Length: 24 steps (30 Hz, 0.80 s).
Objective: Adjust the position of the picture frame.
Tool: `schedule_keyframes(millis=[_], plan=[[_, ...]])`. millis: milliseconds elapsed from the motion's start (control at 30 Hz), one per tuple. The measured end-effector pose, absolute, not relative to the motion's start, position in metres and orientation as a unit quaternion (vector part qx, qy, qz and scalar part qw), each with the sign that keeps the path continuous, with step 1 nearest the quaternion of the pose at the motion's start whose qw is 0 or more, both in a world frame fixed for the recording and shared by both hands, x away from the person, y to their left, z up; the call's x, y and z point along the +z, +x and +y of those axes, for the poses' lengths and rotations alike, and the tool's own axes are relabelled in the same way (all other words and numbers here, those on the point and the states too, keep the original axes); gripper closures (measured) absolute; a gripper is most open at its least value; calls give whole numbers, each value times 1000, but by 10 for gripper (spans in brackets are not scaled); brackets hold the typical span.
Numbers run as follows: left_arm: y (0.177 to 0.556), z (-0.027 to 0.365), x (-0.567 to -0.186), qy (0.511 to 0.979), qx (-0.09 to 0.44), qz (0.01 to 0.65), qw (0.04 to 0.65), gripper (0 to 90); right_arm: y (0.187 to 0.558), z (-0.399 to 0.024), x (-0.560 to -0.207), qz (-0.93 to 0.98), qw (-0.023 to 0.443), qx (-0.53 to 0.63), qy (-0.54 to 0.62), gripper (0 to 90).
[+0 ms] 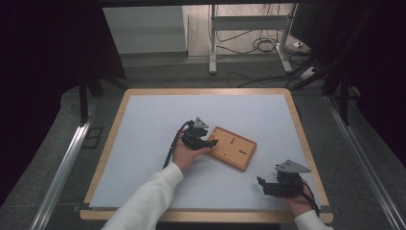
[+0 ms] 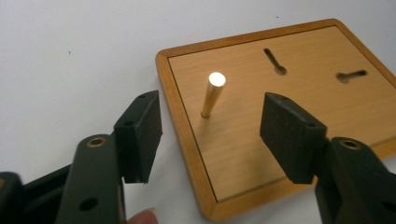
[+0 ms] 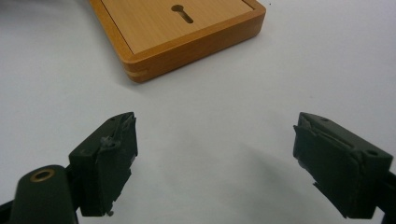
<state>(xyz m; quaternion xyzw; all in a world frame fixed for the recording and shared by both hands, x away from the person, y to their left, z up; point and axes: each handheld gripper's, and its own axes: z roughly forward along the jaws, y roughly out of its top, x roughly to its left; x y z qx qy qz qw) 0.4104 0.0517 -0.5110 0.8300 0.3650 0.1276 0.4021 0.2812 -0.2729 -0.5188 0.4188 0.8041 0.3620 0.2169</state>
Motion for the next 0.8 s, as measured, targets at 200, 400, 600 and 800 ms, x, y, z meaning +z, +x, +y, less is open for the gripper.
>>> schedule_keyframes(millis=[200, 400, 600, 800], plan=[[417, 46, -519, 828, 123, 369, 404, 472, 282, -274, -519, 804, 216, 360, 421, 141], [419, 44, -522, 825, 140, 368, 406, 570, 283, -275, -520, 804, 217, 354, 427, 141], [420, 41, -522, 825, 145, 364, 406, 689, 282, -275, -520, 803, 219, 352, 428, 141], [420, 33, -521, 833, 152, 351, 400, 794, 283, -275, -521, 804, 219, 351, 428, 141]])
